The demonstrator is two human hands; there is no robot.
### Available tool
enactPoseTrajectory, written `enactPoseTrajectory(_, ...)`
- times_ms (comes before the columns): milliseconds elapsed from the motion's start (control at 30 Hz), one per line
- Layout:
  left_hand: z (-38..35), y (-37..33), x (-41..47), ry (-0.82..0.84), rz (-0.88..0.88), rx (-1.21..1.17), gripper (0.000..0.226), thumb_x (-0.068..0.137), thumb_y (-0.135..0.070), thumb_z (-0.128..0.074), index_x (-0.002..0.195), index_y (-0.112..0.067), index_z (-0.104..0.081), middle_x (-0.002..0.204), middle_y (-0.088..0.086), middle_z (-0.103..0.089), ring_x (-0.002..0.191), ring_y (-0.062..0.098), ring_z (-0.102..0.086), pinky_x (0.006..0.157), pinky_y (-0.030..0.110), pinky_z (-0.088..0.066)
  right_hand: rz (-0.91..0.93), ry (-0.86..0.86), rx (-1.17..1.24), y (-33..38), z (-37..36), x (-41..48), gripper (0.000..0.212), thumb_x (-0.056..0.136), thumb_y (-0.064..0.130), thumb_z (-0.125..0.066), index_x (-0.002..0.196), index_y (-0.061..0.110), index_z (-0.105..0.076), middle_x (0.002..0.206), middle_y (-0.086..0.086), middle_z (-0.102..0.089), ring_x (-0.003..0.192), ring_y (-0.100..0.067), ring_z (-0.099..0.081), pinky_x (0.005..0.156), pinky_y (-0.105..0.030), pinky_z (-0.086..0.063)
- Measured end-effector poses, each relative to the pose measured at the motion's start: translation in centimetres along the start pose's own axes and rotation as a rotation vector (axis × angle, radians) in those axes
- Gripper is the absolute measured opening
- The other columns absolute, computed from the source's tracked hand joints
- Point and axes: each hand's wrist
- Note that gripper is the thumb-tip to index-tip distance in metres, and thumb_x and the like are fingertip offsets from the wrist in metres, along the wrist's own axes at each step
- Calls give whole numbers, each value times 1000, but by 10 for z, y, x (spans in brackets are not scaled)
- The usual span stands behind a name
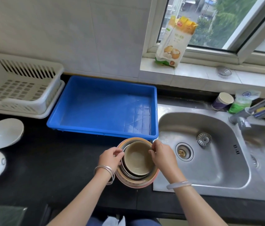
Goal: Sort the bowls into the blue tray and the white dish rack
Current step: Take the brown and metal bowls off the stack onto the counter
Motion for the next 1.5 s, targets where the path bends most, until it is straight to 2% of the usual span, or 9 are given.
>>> enactPoseTrajectory(133,-1,-1,2,-1,17,-7,15,88,-19,-58,101,-16,-65,91,-1,-66,71,11,-66,65,19,-53,-24,-43,114,-3,6,-1,17,88,19,-60,79,18,-46,83,-2,-60,72,-21,-49,57,-28,-33)
enactPoseTrajectory(233,-1,-5,3,10,13,46,9,85,-17,-62,94,-18,-63,89,-2,-64,74,15,-66,70,26,-55,-89,3,235,-9,10,-2,20,88,17,-59,74,18,-45,69,2,-55,65,-21,-49,50,-24,-32)
enactPoseTrajectory(333,-2,-9,3,11,14,96,7,85,-16,-62,90,-20,-60,90,0,-65,83,18,-65,81,34,-56,-124,37,255,-14,14,0,16,90,18,-56,78,16,-46,71,-2,-59,65,-22,-52,51,-26,-34)
enactPoseTrajectory(467,-4,-13,3,-15,-4,127,7,86,-16,-60,88,-21,-57,89,-4,-61,84,16,-61,73,26,-49,-161,39,320,-17,20,3,20,91,20,-55,75,21,-44,75,-6,-66,68,-23,-59,51,-24,-36)
enactPoseTrajectory(767,-3,-19,3,-13,-108,124,16,86,-24,-62,101,-19,-64,101,-2,-65,92,12,-56,77,24,-43,-204,39,367,-20,22,1,26,93,19,-54,72,25,-39,75,-5,-64,60,-15,-53,49,-22,-34)
enactPoseTrajectory(900,-9,-22,3,-40,-142,257,23,77,-21,-72,95,-19,-58,93,-3,-62,86,15,-58,72,26,-46,-216,35,395,-23,21,-2,21,93,18,-54,75,22,-42,78,-8,-67,64,-17,-58,49,-23,-37)
enactPoseTrajectory(1200,-12,-28,7,-122,-137,379,11,84,-13,-56,79,-19,-49,80,-1,-58,68,15,-53,55,23,-38,-221,12,457,-25,25,2,14,92,19,-54,81,20,-47,73,-5,-71,63,-14,-65,47,-21,-35)
enactPoseTrajectory(1333,-8,-34,8,-144,-182,487,11,85,-17,-56,79,-19,-48,87,-3,-49,80,14,-48,63,23,-37,-202,-13,482,-23,29,3,2,91,16,-56,91,18,-57,75,-4,-72,56,-6,-64,39,-9,-34)
enactPoseTrajectory(1500,1,-34,7,-93,-154,390,21,87,-18,-54,69,-22,-44,69,-6,-52,58,8,-46,47,21,-32,-168,-36,529,-14,33,4,11,91,14,-55,99,19,-62,71,-2,-69,37,2,-56,36,-6,-33)
Point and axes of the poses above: each hand's wrist, its own x-axis towards the middle knuckle, its own z-axis out of the back of the hand, y = z × x
